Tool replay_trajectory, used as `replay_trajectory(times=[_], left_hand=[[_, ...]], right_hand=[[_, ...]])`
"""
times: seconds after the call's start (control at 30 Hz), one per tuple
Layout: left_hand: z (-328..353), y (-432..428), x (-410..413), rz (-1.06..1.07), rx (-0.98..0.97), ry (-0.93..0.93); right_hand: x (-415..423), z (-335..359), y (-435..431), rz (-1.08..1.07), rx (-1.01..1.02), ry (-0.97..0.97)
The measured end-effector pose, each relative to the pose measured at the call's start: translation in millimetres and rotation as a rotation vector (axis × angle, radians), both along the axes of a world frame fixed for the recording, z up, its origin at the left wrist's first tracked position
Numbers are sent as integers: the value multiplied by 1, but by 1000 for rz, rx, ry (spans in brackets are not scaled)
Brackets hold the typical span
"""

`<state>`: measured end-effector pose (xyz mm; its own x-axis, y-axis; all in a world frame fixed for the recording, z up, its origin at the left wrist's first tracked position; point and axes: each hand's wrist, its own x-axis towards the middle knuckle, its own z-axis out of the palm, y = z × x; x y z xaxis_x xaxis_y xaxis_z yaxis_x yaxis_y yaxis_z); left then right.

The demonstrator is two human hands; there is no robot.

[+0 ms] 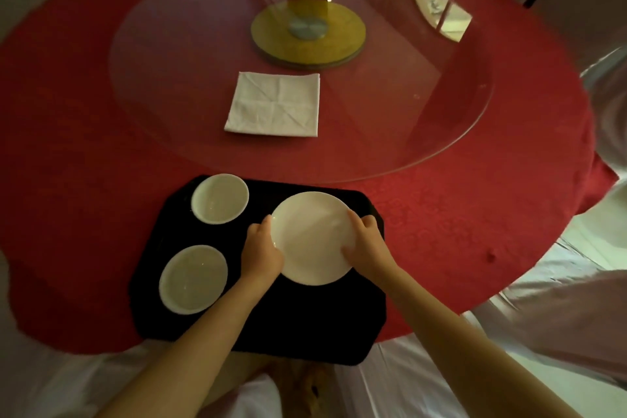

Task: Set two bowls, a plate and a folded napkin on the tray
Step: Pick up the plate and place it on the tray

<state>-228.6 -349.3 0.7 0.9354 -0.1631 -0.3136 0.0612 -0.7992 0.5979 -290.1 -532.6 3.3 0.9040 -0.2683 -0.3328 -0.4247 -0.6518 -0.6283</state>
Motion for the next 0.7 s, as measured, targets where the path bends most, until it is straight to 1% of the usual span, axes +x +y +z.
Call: replay_trajectory(times=[0.13, 0.7], left_hand=[[-8, 6, 0, 1, 17, 41], [-16, 4, 12, -24, 12, 39]], right_hand=[[-1, -4, 8, 23, -38, 53], [14, -4, 10, 17, -130, 131]])
